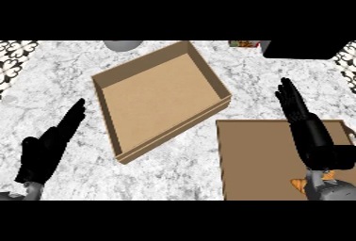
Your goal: Pick the croissant from the tray and place it in the cardboard box
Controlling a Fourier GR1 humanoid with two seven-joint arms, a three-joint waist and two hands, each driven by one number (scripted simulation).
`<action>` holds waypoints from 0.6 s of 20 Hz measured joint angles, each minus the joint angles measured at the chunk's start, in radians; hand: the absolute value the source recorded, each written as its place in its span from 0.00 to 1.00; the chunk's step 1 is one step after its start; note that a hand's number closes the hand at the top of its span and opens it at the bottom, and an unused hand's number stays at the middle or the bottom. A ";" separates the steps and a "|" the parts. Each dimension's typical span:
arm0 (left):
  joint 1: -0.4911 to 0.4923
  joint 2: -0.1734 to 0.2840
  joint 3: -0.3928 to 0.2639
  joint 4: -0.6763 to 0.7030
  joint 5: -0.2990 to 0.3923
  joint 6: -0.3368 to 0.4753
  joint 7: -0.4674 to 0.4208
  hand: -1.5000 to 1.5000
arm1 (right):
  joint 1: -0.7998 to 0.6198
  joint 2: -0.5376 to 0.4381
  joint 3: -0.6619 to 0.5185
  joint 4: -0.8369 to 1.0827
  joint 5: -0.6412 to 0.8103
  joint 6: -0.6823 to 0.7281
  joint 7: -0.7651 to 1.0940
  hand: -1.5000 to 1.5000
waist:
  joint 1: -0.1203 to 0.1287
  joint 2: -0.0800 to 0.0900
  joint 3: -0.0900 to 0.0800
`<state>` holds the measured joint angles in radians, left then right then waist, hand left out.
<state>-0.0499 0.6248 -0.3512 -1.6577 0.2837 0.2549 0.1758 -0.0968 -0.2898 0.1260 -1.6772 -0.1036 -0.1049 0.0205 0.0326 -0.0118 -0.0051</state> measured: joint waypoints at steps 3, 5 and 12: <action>0.035 0.018 0.047 0.028 -0.035 0.026 -0.040 0.50 | 0.068 -0.015 -0.053 -0.022 -0.042 0.019 -0.031 0.00 | -0.020 0.005 0.003; 0.035 0.041 0.092 0.073 -0.063 0.065 -0.048 0.50 | 0.114 -0.031 -0.120 -0.014 -0.097 0.035 -0.052 0.00 | -0.038 0.007 0.004; 0.045 0.068 0.161 0.178 -0.111 0.134 -0.067 0.50 | 0.328 -0.212 -0.171 0.093 0.116 0.045 -0.252 0.00 | -0.066 0.014 0.002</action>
<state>-0.0046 0.6931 -0.1900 -1.4792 0.1730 0.3890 0.1090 0.2313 -0.5018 -0.0452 -1.5846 0.0126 -0.0599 -0.2316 -0.0335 0.0024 -0.0029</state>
